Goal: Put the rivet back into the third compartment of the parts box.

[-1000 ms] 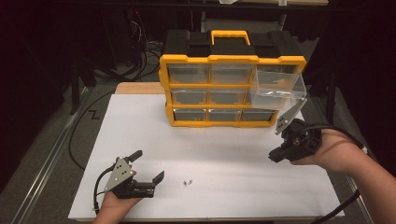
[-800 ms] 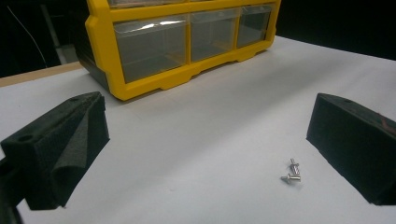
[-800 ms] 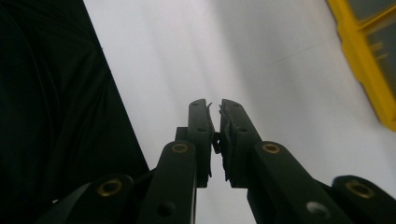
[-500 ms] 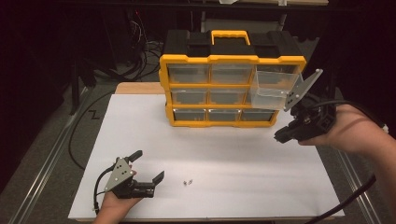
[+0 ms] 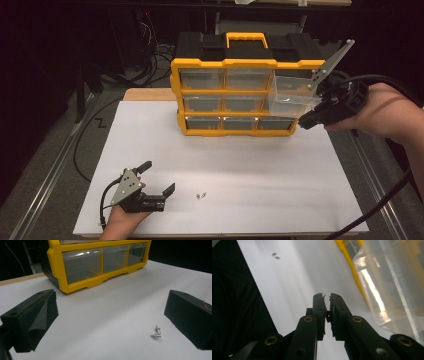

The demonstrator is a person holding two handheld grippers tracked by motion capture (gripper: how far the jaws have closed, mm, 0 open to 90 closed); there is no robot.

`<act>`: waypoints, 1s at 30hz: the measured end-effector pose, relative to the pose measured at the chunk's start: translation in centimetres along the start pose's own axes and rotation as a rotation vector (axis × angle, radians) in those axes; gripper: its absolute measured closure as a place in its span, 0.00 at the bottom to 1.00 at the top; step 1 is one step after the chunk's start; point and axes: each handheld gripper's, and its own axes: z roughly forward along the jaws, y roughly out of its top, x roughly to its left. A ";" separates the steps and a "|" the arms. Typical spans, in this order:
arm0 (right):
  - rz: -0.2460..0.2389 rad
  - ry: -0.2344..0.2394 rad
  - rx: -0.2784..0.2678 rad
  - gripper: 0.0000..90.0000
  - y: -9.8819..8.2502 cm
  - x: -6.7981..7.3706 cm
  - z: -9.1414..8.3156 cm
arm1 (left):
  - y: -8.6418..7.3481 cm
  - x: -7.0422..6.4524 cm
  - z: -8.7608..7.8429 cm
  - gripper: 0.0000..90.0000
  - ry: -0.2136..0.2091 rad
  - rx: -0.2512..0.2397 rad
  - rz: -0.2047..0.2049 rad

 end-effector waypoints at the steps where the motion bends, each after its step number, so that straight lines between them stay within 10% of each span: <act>1: 0.002 -0.005 0.001 0.94 0.2 -0.2 -0.2 | 0.0 0.0 0.0 0.00 0.001 -0.001 -0.002; 30: 0.136 -0.101 0.043 0.94 2.1 -7.4 -1.1 | -0.1 0.2 -0.2 0.00 0.003 -0.006 -0.009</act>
